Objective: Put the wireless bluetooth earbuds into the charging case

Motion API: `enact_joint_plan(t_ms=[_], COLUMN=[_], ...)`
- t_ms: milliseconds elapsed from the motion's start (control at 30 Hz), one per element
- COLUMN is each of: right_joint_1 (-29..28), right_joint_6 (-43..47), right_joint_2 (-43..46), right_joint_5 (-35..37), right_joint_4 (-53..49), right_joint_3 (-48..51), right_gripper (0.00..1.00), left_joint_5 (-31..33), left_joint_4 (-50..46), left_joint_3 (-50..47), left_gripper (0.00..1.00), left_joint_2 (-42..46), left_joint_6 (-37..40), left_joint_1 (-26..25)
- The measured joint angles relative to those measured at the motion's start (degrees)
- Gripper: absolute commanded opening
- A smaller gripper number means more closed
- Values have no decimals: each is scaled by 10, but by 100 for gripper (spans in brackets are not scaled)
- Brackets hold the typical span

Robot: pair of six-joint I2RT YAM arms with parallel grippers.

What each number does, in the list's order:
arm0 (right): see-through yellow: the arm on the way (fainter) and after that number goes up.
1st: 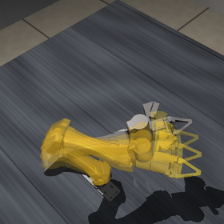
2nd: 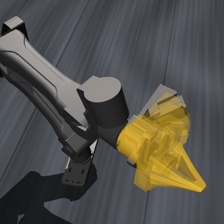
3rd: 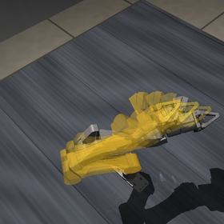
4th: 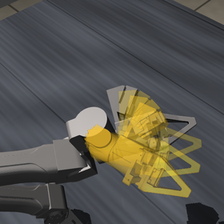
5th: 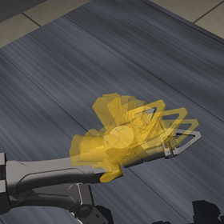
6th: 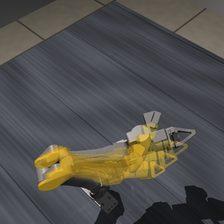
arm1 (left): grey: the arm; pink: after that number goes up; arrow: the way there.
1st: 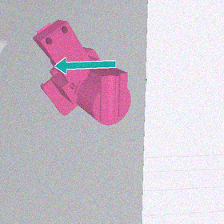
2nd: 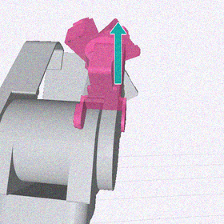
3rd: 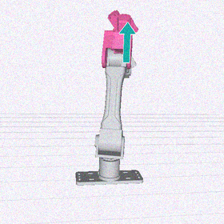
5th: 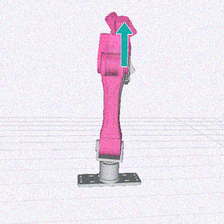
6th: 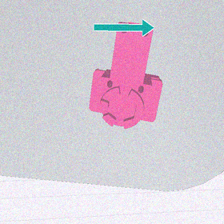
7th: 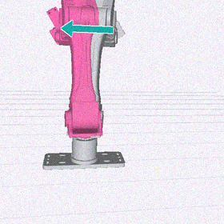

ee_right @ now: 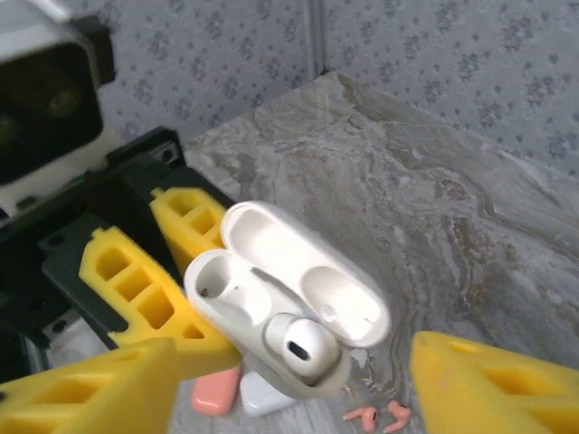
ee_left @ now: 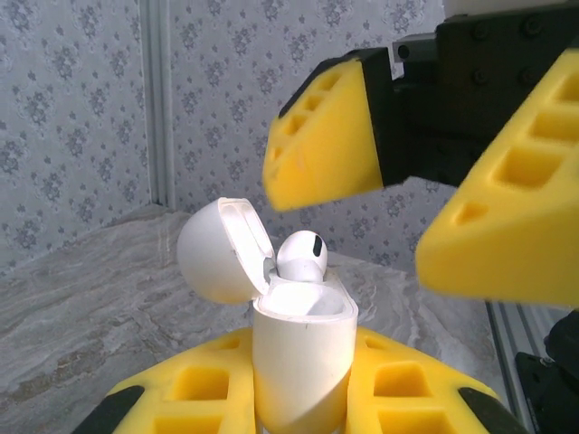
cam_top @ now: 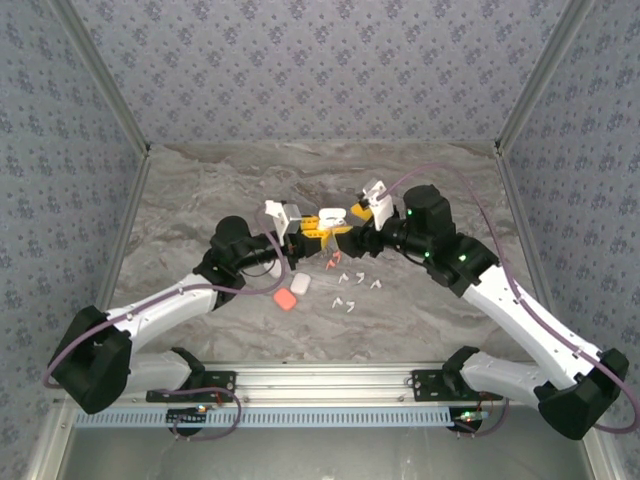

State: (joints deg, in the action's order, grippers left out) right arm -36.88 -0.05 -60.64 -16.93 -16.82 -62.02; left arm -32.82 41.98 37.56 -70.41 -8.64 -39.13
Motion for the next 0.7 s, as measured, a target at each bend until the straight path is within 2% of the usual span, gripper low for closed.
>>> enact_joint_plan(t_ms=[100,267,467,700], right_joint_1=[23,62,79,94], right_joint_6=[-44,-150,-270,-353], right_joint_2=[14,42,37,-4], right_joint_5=[16,43,96,123], right_joint_4=[-14,-42,-119,-145], right_joint_3=[-22,-32,4,127], right_gripper=[80,79,69,60], left_joint_5=[15,40,53,54], left_joint_4=[1,-1,-2,-8], left_joint_3=[-2,-16,-24,-37], left_gripper=[0,0,0,0], left_joint_2=[10,32,43,66], left_joint_6=[2,11,20,31], left_joint_1=[0,0,0,0])
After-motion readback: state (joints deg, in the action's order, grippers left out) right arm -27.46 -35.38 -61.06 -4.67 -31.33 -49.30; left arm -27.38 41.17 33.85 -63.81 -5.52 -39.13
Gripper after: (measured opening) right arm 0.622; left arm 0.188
